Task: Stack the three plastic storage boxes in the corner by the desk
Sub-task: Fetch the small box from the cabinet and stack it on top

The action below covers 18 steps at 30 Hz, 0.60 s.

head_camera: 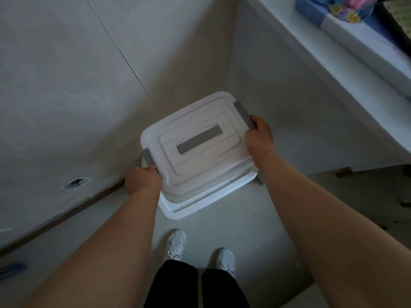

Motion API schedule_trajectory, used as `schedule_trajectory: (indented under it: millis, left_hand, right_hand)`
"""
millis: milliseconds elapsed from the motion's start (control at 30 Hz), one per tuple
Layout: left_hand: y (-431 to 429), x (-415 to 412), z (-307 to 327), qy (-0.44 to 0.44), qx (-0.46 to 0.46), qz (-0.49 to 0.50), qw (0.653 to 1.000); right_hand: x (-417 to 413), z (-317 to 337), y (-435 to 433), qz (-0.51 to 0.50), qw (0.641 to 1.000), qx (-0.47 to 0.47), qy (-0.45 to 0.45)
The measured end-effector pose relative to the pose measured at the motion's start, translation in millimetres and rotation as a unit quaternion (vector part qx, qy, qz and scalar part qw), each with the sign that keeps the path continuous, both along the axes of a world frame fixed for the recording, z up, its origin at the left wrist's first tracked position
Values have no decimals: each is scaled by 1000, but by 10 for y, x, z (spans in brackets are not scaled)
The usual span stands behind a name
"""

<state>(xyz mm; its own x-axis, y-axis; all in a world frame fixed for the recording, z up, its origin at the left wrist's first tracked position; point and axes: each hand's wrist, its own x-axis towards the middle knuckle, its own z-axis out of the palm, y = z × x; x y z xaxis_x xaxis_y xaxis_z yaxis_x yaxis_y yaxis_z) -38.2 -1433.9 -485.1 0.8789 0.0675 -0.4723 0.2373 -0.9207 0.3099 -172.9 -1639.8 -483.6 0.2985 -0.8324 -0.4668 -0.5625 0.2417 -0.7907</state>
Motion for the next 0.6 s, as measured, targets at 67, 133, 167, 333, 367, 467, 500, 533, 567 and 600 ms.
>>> schedule_trajectory:
  millis: [67, 133, 167, 333, 367, 467, 500, 533, 567, 600]
  left_hand:
    - [14, 0, -19, -2, 5, 0, 1000]
    - [18, -1, -26, -5, -5, 5, 1000]
    - [25, -4, -32, -5, -13, 12, 1000]
    - [25, -7, -29, -7, -33, 21, 999]
    - [24, -20, -1, -8, -31, 13, 999]
    - [27, -27, 22, -10, -47, 6, 999]
    - [30, -25, 21, -5, -57, 9, 998]
    - [42, -11, -9, -5, -66, 14, 998]
    - [54, -12, -20, -5, -71, 18, 997]
    - [56, -5, -28, -2, -72, 15, 997]
  right_hand:
    - [-24, -24, 6, 0, 1000, 4, 2]
    - [-37, -55, -10, -2, 1000, 3, 0]
    - [-50, -67, -7, -3, 1000, 2, -4]
    - [-108, -98, 45, 1, 1000, -7, -3]
    - [-118, -102, 53, 1, 1000, -6, -1]
    - [-137, -96, 43, 8, 1000, 10, 3]
    - [-146, -101, 26, 14, 1000, 17, 4]
    - [-153, -106, 20, 20, 1000, 18, 6]
    - [-160, -123, 14, 26, 999, 19, 7]
    - [-160, -128, 9, 29, 999, 19, 13]
